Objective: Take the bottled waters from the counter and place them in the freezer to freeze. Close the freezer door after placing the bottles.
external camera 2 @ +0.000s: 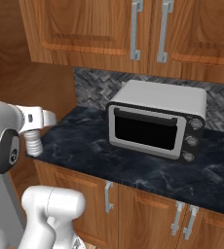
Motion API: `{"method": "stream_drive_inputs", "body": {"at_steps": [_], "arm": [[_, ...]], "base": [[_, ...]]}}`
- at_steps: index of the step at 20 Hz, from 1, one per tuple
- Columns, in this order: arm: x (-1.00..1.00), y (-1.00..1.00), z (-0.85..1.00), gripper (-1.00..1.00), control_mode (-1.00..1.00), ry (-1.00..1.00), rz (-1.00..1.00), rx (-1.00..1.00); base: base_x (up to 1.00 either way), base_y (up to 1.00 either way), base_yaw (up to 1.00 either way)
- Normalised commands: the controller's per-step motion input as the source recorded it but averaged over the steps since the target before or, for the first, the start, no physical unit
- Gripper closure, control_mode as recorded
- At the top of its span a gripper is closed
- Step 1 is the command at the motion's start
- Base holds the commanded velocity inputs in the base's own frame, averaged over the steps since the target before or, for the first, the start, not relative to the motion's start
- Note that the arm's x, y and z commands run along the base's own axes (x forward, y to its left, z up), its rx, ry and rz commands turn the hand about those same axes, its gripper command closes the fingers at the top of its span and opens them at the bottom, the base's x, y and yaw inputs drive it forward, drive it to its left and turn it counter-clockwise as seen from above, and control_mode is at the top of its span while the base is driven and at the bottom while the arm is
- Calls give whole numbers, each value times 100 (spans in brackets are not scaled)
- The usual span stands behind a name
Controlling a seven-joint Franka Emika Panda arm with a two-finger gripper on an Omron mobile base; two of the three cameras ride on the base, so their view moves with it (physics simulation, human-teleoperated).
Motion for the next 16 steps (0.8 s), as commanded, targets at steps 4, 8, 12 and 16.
{"method": "stream_drive_inputs", "body": {"at_steps": [4,8,12,16], "arm": [[-26,0,8,100,-100,-11,0,0],[-24,0,0,100,-100,-34,0,5],[0,0,0,100,-100,-11,0,0],[0,0,0,100,-100,0,0,0]], "base": [[0,0,0],[0,0,0],[0,0,0],[0,0,0]]}}
